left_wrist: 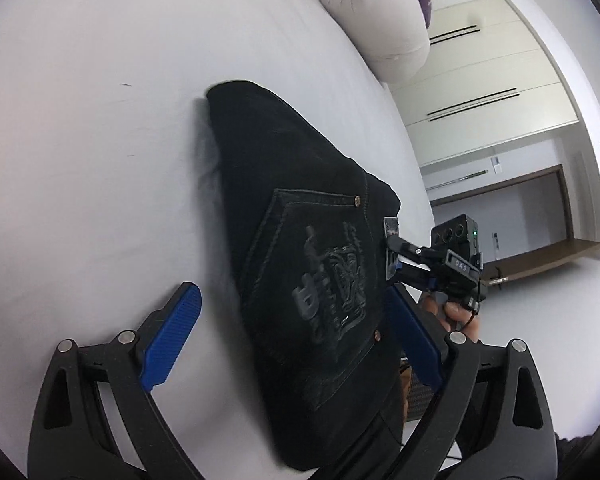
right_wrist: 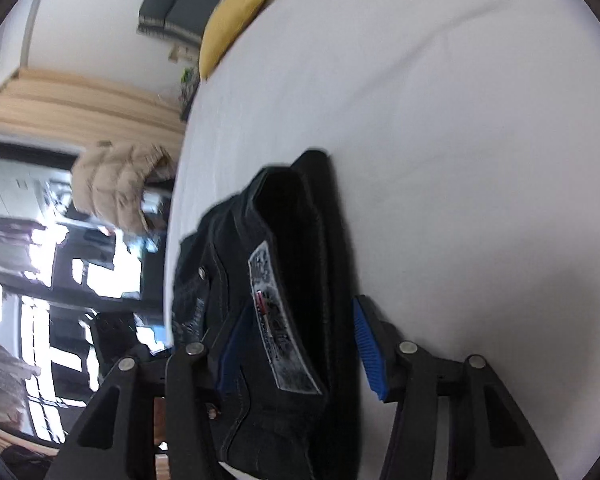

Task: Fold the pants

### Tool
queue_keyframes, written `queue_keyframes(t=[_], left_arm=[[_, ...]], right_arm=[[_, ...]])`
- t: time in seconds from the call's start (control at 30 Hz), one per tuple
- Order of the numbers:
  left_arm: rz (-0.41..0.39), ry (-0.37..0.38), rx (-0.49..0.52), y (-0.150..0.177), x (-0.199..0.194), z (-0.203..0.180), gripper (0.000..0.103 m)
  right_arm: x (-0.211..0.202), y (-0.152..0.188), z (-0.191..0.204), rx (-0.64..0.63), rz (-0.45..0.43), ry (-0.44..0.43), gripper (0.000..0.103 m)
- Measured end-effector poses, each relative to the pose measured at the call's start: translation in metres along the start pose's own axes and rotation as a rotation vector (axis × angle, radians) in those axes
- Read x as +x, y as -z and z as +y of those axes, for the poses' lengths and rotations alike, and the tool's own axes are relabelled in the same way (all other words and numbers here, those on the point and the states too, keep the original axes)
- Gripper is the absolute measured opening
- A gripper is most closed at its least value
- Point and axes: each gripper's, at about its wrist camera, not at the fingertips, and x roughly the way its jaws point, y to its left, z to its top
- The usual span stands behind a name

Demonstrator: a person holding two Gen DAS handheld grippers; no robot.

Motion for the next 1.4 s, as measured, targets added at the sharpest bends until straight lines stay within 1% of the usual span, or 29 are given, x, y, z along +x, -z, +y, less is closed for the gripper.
queue_keyframes(t=[0.07, 0.1, 0.13, 0.2, 0.27, 0.3, 0.33, 0.43, 0.5, 0.57, 0.67, 0.73, 0.87, 0.97, 1.0, 1.07, 1.13, 1.2, 1.27, 1.3, 1.33, 1.37, 1.4], left_arm=[[0.037, -0.009, 0.008, -0.005, 0.012, -0.007, 0.074], [0.053, -0.029, 0.01, -0.006, 0.013, -0.008, 0.059], [0.06, -0.057, 0.006, -0.009, 0.018, -0.011, 0.046], [0.063, -0.075, -0.006, -0.008, 0.023, -0.009, 0.039], [0.058, -0.085, -0.01, -0.011, 0.023, -0.011, 0.035], [0.055, -0.089, -0.006, -0.011, 0.022, -0.012, 0.032], [0.053, -0.092, -0.001, -0.01, 0.022, -0.015, 0.03], [0.045, -0.088, 0.005, -0.011, 0.017, -0.024, 0.025], [0.034, -0.088, 0.021, -0.014, 0.006, -0.033, 0.024], [-0.005, -0.117, 0.069, -0.023, -0.017, -0.045, 0.024], [-0.052, -0.131, 0.108, -0.044, -0.059, -0.047, 0.024], [-0.077, -0.158, 0.133, -0.064, -0.08, -0.047, 0.024], [-0.094, -0.237, 0.189, -0.107, -0.099, -0.043, 0.024], [-0.102, -0.257, 0.183, -0.142, -0.106, -0.033, 0.024], [-0.106, -0.263, 0.184, -0.148, -0.109, -0.028, 0.024], [-0.107, -0.268, 0.17, -0.159, -0.106, -0.019, 0.024], [-0.098, -0.279, 0.142, -0.166, -0.102, 0.0, 0.024], [-0.083, -0.295, 0.113, -0.165, -0.094, 0.02, 0.024], [-0.061, -0.299, 0.077, -0.16, -0.075, 0.039, 0.025], [-0.06, -0.293, 0.059, -0.156, -0.073, 0.053, 0.028], [-0.067, -0.28, 0.047, -0.154, -0.078, 0.07, 0.032], [-0.078, -0.261, 0.027, -0.15, -0.08, 0.077, 0.035], [-0.09, -0.219, -0.005, -0.147, -0.082, 0.085, 0.037]], right_arm=[[0.008, -0.002, 0.007, -0.014, 0.015, 0.025, 0.053], [0.012, -0.004, 0.01, -0.011, 0.017, 0.043, 0.05], [0.014, -0.004, 0.012, -0.01, 0.016, 0.063, 0.044], [0.019, -0.003, 0.021, -0.024, 0.014, 0.116, 0.039], [0.017, 0.0, 0.027, -0.043, 0.002, 0.15, 0.031], [0.015, 0.001, 0.031, -0.049, -0.007, 0.16, 0.025], [0.014, 0.002, 0.037, -0.059, -0.02, 0.172, 0.023], [0.007, 0.003, 0.06, -0.095, -0.059, 0.195, 0.02], [0.004, 0.001, 0.079, -0.126, -0.08, 0.19, 0.019], [0.003, -0.004, 0.1, -0.16, -0.094, 0.177, 0.019], [0.011, -0.025, 0.131, -0.193, -0.112, 0.131, 0.019], [0.021, -0.041, 0.147, -0.207, -0.12, 0.107, 0.019], [0.054, -0.079, 0.176, -0.215, -0.129, 0.079, 0.019], [0.079, -0.108, 0.191, -0.205, -0.136, 0.065, 0.019], [0.087, -0.115, 0.194, -0.199, -0.134, 0.062, 0.019], [0.103, -0.129, 0.194, -0.176, -0.124, 0.054, 0.019], [0.121, -0.139, 0.186, -0.152, -0.104, 0.054, 0.019], [0.141, -0.142, 0.175, -0.125, -0.076, 0.061, 0.019], [0.165, -0.141, 0.158, -0.091, -0.038, 0.072, 0.019], [0.17, -0.139, 0.149, -0.07, -0.031, 0.074, 0.021], [0.175, -0.138, 0.137, -0.035, -0.035, 0.063, 0.028], [0.177, -0.138, 0.125, 0.006, -0.041, 0.033, 0.03], [0.179, -0.138, 0.115, 0.04, -0.047, -0.016, 0.03]])
